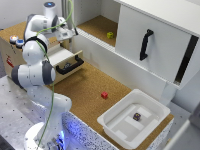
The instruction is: Turn on the blue light
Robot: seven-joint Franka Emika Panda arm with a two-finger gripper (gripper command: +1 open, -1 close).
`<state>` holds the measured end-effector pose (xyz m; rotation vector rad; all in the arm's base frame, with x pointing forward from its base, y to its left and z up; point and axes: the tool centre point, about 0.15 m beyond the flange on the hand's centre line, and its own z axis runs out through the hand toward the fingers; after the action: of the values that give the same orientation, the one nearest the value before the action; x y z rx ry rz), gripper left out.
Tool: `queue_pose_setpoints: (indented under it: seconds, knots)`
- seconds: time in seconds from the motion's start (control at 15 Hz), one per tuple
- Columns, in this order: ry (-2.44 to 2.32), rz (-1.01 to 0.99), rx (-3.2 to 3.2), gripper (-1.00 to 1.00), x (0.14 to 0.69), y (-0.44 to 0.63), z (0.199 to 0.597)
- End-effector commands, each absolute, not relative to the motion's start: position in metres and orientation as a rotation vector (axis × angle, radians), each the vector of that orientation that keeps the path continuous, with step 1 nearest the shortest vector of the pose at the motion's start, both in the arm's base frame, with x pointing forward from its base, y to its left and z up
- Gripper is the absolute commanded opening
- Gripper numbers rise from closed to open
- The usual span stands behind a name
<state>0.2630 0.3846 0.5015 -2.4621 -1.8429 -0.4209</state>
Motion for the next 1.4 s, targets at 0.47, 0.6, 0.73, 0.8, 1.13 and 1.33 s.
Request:
queue_pose_setpoints:
  seconds: [0.47,0.6,0.73,0.8,1.13,1.33]
  knots:
    - [-2.223,-0.106,-2.342,-1.00,0.190,0.539,0.514]
    - [-2.207,-0.120,-2.343,-1.00,0.191,0.538,0.516]
    - [-2.208,-0.129,-2.333,-1.00,0.188,0.536,0.517]
    - [-2.208,-0.131,-2.333,-1.00,0.187,0.535,0.517]
    - [-2.206,-0.103,-2.315,-1.00,0.182,0.535,0.510]
    - [-2.210,-0.060,-2.295,-1.00,0.175,0.537,0.500]
